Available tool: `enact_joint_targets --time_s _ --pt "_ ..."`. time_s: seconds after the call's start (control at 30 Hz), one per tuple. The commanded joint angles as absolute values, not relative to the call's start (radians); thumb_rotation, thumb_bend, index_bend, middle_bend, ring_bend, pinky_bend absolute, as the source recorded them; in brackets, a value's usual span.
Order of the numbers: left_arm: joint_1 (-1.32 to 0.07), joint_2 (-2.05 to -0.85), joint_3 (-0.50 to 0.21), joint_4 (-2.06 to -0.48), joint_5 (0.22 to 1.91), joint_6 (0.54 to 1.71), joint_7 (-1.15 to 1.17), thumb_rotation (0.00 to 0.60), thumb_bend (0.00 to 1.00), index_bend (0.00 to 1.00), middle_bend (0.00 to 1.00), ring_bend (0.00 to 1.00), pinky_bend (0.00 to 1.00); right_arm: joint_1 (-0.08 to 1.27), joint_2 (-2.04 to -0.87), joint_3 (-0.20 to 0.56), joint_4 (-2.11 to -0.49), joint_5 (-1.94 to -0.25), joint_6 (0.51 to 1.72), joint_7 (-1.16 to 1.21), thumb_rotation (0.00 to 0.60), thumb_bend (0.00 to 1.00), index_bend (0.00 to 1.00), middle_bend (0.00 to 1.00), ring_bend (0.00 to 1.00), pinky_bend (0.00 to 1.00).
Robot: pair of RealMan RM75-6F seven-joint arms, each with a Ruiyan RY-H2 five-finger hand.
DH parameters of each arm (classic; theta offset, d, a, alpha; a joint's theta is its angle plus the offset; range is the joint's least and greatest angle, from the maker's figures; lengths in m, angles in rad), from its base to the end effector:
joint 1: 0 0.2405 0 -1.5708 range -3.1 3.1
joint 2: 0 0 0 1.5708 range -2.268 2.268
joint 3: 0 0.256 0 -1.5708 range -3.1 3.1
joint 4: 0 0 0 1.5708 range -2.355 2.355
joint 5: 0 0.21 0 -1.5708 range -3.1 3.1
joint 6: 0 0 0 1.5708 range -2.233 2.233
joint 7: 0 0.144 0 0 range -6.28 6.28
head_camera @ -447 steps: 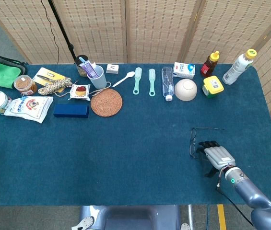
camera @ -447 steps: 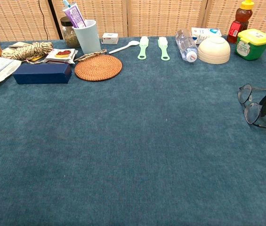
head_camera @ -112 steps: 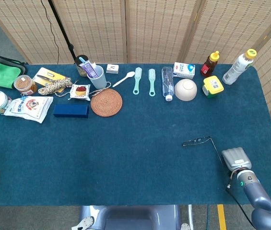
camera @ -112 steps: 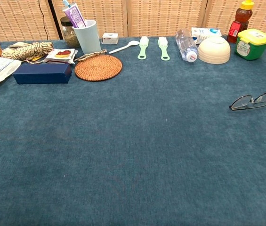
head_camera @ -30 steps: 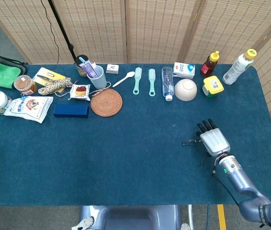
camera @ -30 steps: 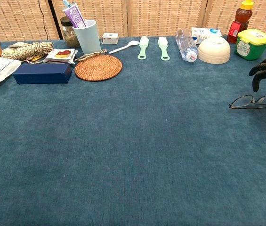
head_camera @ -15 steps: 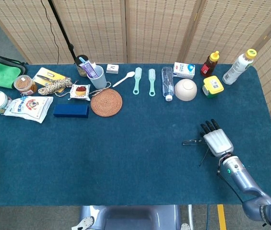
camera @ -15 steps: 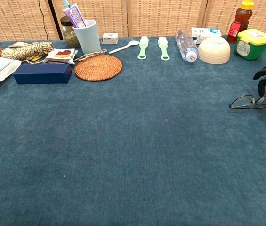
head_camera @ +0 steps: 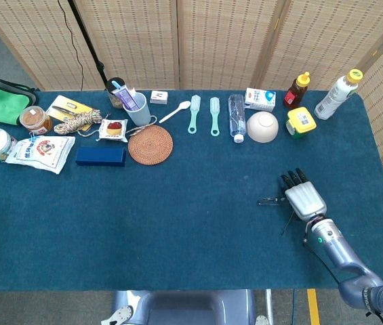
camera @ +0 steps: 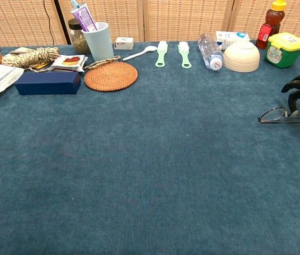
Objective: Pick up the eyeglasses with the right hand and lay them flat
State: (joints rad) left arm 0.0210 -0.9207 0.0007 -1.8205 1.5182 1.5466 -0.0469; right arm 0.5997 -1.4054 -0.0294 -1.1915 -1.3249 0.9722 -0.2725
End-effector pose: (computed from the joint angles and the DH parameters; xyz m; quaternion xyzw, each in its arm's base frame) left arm -0.2970 0.1374 0.2017 -0.5642 -0.4276 -0.3807 0.5949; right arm -0.2931 -0.3308 0.0454 0.7938 -0.2652 0.2062 0.5071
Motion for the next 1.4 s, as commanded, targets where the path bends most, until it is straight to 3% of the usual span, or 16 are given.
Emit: enact_joint_targets --time_s 0.03,1.07,1.23,1.4 --pt "0.022 -0.920 0.000 -1.819 1.516 1.548 -0.048 0.600 0.34 0.12 0.08 0.06 0.00 0.598 -1.408 -0.023 -1.190 -1.323 0.966 -0.275 0.600 0.03 0.40 0.12 0.06 0.00" --pt "0.033 -0.929 0.003 -1.781 1.498 1.546 -0.080 0.600 0.34 0.12 0.08 0.06 0.00 0.624 -1.444 0.052 -1.221 -1.281 0.917 -0.345 0.600 0.03 0.65 0.30 0.18 0.04" --pt "0.032 -0.930 0.003 -1.784 1.504 1.548 -0.081 0.600 0.34 0.12 0.08 0.06 0.00 0.615 -1.430 0.059 -1.241 -1.283 0.933 -0.338 0.600 0.03 0.65 0.30 0.18 0.05" --pt "0.031 -0.927 0.002 -1.792 1.511 1.551 -0.078 0.600 0.34 0.12 0.08 0.06 0.00 0.594 -1.382 0.063 -1.308 -1.261 0.953 -0.361 0.600 0.03 0.45 0.18 0.09 0.01"
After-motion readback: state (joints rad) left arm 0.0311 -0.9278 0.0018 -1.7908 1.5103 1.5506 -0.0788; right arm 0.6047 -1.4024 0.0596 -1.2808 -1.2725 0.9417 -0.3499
